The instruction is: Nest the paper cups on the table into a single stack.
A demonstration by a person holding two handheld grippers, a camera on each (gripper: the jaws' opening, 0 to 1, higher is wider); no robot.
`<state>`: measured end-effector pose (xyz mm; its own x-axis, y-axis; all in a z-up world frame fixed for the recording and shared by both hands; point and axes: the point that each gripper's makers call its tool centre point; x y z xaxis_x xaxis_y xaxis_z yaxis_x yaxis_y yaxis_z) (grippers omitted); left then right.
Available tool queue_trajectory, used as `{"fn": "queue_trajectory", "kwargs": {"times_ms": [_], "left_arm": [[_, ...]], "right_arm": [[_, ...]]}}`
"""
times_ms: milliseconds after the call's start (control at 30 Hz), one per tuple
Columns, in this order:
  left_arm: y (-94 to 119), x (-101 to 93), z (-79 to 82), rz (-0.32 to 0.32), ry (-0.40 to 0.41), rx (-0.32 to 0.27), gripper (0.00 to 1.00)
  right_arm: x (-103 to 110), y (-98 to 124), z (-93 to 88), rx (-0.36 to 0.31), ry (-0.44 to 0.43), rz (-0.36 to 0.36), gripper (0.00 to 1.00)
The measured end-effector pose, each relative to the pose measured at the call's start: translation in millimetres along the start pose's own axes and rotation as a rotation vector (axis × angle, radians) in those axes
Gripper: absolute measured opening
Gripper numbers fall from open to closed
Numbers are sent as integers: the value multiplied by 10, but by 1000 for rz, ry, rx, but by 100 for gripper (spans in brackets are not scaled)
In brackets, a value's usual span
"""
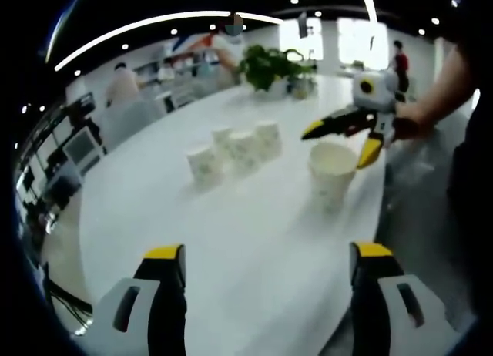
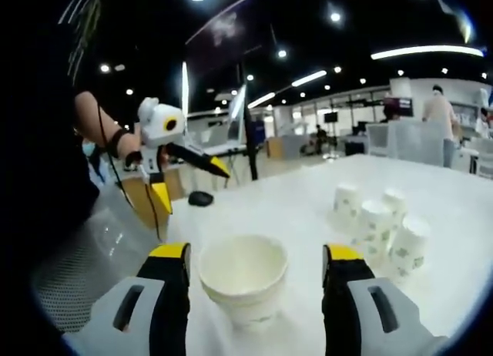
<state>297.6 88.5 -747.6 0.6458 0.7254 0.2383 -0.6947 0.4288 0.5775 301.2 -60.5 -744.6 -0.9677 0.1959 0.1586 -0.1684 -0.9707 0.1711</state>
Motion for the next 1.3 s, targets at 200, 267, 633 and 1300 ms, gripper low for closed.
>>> {"fn": "queue_trajectory", "kwargs": {"times_ms": [200, 267, 633, 1300], "left_arm": [[-4, 51, 11, 4, 5, -4, 87], [-3, 74, 6, 8, 2, -3, 87], [9, 101, 45, 18, 19, -24, 87], [56, 190, 43, 45, 44, -53, 89]], "right_arm": [[-35, 40, 126, -12, 16, -18, 73], [-55, 58, 162, -7, 24, -29, 75], [-98, 208, 384, -32, 48, -82, 83], [-319, 504, 414, -31, 26, -234, 100]]}}
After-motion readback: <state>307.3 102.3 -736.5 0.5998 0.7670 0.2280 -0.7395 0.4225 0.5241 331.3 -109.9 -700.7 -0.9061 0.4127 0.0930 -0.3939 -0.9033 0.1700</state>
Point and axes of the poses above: the point that each gripper's makers call its tool centre point, and the gripper's own axes: y roughly backward along the fingers, x roughly to its left, z roughly out of its top, and after that the axes turned 15 degrees about z, right-handed
